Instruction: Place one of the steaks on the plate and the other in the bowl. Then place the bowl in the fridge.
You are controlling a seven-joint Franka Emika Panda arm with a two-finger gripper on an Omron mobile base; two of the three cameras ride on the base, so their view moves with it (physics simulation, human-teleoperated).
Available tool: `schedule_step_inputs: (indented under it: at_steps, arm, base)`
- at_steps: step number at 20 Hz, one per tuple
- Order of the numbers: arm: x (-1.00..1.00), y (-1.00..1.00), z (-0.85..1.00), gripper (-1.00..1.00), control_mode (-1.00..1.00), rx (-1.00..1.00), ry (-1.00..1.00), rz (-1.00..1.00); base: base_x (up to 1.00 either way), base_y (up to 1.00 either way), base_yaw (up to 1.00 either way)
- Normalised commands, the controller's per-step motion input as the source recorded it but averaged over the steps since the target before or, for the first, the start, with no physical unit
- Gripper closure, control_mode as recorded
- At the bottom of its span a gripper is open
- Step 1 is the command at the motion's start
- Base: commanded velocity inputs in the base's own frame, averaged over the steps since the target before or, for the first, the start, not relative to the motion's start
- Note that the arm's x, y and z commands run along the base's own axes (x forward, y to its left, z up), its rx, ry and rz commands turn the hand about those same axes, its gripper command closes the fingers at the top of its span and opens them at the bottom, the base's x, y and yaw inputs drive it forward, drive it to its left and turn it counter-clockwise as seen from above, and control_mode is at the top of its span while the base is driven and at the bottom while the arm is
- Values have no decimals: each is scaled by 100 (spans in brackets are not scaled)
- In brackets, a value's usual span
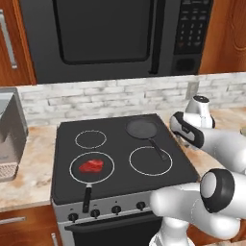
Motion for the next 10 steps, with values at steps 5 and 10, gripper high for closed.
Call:
schedule_step_inputs:
  at_steps: [5,10]
  arm:
    - [0,0,0,100,100,0,0,0]
    - [0,0,0,100,100,0,0,0]
  base:
    - [6,-78,0]
    - [9,-57,0]
